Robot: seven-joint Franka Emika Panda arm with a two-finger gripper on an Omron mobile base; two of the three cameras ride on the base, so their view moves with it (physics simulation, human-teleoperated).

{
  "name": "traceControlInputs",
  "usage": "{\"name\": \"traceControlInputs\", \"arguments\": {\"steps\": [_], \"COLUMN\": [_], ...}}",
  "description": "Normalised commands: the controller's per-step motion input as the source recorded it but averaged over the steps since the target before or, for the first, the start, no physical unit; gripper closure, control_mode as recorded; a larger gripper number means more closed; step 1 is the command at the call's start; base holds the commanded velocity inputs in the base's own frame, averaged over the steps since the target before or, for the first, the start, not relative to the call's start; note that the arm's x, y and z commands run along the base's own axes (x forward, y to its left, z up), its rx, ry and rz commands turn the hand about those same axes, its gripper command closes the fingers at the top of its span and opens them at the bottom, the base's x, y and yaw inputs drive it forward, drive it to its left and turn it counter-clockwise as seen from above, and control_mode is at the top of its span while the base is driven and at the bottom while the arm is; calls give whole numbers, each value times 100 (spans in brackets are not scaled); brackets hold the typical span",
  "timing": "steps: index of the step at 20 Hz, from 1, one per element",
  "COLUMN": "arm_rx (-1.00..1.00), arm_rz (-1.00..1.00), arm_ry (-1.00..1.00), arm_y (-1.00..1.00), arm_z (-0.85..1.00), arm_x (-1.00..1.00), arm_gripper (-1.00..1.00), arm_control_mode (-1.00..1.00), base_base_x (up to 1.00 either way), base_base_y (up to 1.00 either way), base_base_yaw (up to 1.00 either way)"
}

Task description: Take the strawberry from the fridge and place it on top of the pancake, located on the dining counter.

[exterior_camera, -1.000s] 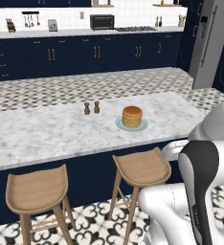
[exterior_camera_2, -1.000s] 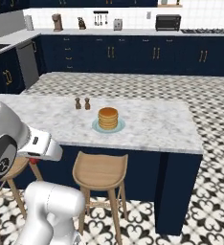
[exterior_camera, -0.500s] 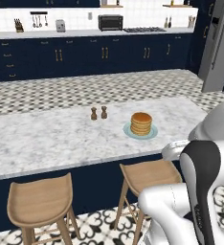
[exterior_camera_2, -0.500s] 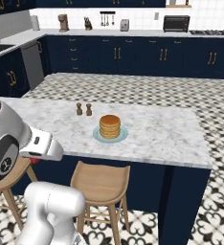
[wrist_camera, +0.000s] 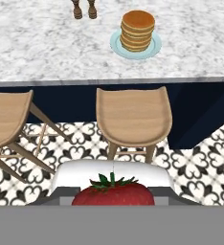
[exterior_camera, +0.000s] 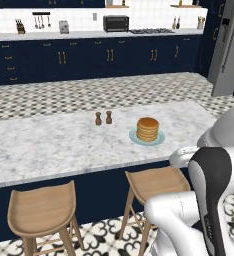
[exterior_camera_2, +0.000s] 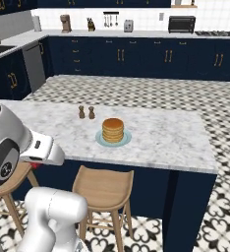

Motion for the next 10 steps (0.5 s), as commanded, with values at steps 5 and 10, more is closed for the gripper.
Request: {"name": "traceControlInputs", "arguments": {"steps": [5,10], "arm_rx": [0,0], "arm_rz": [0,0], "arm_ry": [6,15], "arm_y": [-2,-18], "arm_z": [15,12], "arm_x": [97,100], "arm_gripper": [100,100], "arm_control_mode": [-100,-100], "base_base_x": [0,0], "base_base_y": [0,0], "base_base_yaw": [0,0]}}
